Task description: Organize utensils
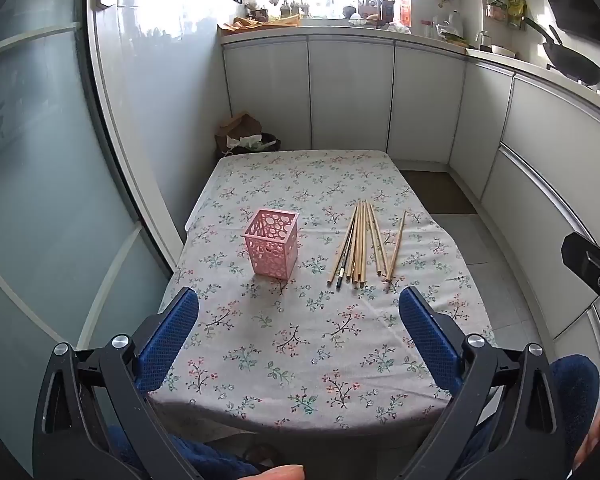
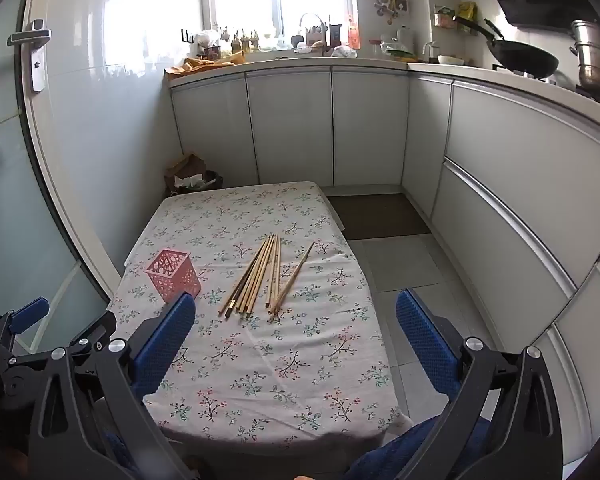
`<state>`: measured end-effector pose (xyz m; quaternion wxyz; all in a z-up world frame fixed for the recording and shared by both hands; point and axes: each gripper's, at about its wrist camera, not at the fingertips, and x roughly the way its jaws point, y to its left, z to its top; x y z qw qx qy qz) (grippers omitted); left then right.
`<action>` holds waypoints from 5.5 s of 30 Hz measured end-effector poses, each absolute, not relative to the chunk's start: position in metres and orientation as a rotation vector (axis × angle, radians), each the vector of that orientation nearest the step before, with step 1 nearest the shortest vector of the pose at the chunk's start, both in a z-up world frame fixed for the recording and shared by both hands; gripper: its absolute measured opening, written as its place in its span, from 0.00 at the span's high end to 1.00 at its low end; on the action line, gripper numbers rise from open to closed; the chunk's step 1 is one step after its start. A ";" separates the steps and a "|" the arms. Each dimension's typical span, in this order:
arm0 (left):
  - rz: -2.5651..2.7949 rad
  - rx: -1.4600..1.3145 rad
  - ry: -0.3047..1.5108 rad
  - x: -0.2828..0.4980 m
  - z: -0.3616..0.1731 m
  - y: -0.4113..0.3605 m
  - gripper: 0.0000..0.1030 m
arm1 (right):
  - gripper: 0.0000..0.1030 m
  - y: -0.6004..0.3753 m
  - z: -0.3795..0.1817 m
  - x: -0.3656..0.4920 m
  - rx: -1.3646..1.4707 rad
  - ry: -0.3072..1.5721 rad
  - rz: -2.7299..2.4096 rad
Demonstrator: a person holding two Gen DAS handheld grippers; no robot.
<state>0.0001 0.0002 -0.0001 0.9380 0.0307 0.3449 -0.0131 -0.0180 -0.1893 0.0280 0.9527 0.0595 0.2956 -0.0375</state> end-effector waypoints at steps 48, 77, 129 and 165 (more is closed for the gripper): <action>-0.053 0.066 0.700 0.002 0.006 -0.005 0.07 | 0.05 -0.196 0.018 -0.018 0.140 0.617 -0.088; -0.058 0.054 0.700 0.004 0.001 -0.006 0.07 | 0.05 -0.187 0.015 -0.014 0.108 0.631 -0.063; -0.291 -0.155 1.103 0.256 -0.095 -0.053 0.37 | 0.23 -0.313 -0.162 0.298 0.697 1.183 0.100; -0.198 0.107 1.313 0.393 -0.224 -0.063 0.86 | 0.61 -0.265 -0.240 0.396 0.614 1.329 0.107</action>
